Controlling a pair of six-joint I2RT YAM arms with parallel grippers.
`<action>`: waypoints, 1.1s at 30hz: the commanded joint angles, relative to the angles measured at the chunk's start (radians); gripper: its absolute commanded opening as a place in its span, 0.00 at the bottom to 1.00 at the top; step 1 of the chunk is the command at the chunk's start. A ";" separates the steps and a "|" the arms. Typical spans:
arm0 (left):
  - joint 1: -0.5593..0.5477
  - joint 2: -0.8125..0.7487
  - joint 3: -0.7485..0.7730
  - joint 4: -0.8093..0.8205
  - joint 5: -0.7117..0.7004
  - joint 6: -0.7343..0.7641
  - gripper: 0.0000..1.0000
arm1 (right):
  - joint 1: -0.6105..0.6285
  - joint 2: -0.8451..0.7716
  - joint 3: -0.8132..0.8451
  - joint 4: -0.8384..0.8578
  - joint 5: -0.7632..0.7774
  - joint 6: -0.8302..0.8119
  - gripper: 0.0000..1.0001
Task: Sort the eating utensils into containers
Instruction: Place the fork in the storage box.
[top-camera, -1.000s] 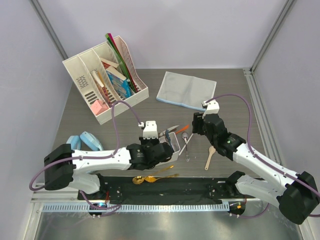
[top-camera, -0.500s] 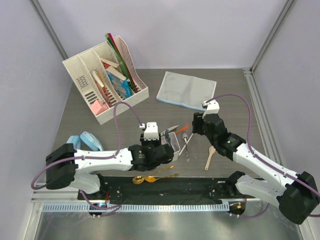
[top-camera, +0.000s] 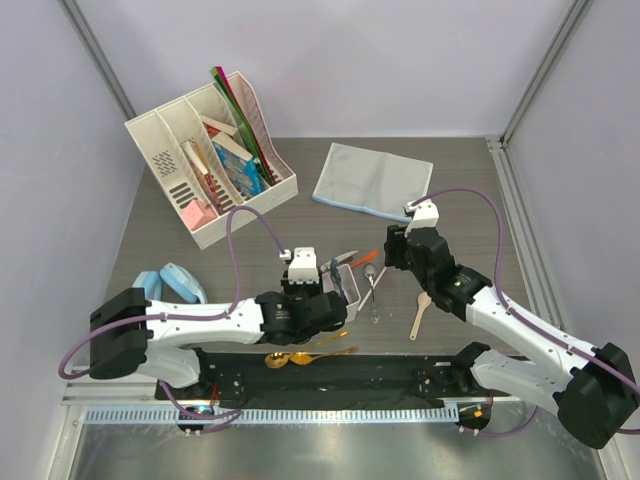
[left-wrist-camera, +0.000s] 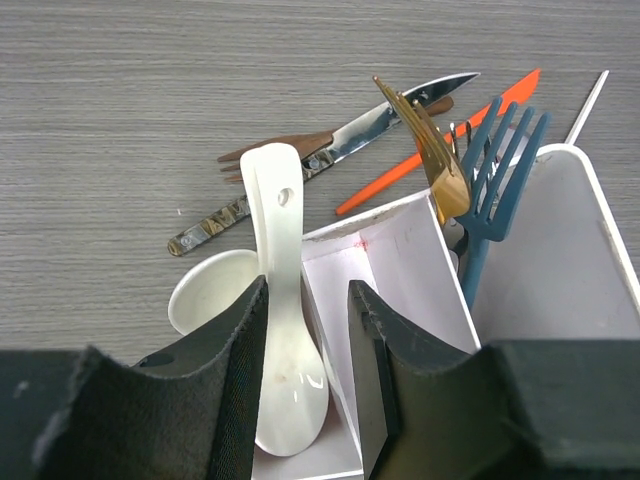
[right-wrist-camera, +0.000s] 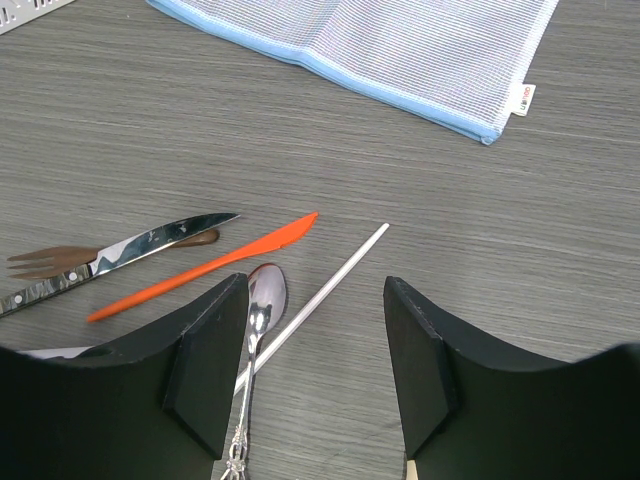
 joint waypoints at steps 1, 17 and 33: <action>-0.004 0.026 0.026 -0.015 -0.005 -0.018 0.37 | -0.004 -0.005 0.008 0.041 0.001 0.015 0.62; -0.003 0.152 0.042 -0.001 0.030 -0.055 0.25 | -0.004 -0.005 0.004 0.041 0.006 0.015 0.62; -0.004 0.011 0.056 -0.055 0.012 -0.021 0.40 | -0.004 0.005 0.007 0.042 -0.026 0.015 0.62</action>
